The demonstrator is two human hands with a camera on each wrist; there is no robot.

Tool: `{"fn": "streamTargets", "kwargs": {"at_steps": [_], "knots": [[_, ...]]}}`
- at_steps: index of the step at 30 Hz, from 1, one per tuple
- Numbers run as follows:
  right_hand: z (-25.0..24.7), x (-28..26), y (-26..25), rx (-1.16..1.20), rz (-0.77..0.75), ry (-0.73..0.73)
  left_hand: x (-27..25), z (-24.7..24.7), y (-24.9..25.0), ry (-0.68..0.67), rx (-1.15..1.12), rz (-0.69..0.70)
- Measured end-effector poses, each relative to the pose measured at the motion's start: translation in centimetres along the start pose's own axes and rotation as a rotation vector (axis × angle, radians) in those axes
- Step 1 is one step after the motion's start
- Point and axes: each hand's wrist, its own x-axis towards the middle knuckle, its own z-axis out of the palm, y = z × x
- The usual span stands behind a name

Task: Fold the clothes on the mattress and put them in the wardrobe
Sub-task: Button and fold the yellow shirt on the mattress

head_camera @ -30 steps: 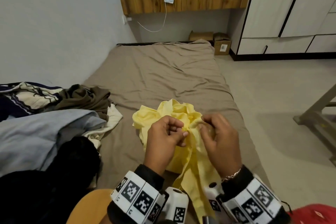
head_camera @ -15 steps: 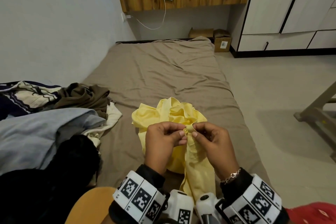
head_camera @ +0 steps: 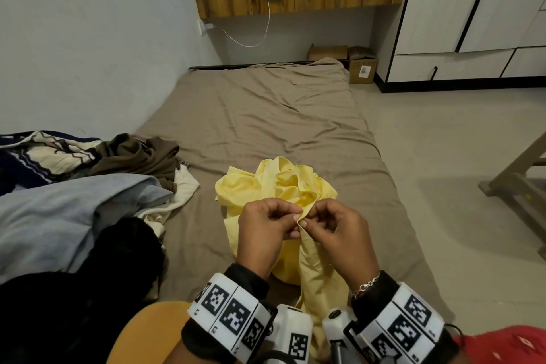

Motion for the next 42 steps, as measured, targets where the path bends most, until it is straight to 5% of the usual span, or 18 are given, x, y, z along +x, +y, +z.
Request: {"fn": "streamTargets", "kwargs": {"at_steps": [8, 15, 23, 34, 42], "knots": [[0.5, -0.2, 0.8, -0.292, -0.279, 0.147, -0.3, 0.5, -0.3, 0.003, 0.015, 0.076], [0.7, -0.3, 1.2, -0.198, -0.233, 0.157, -0.2, 0.9, -1.0, 0.084, 0.003, 0.072], [0.8, -0.3, 1.3, -0.108, -0.207, 0.132, -0.1, 0.6, -0.9, 0.031, -0.154, 0.013], [1.5, -1.0, 1.9, -0.376, -0.424, 0.164, -0.5, 0.7, -0.6, 0.043, -0.090, -0.183], [0.4, -0.4, 1.4, 0.050, -0.141, 0.046, -0.4, 0.7, -0.3, -0.027, -0.069, -0.228]]}}
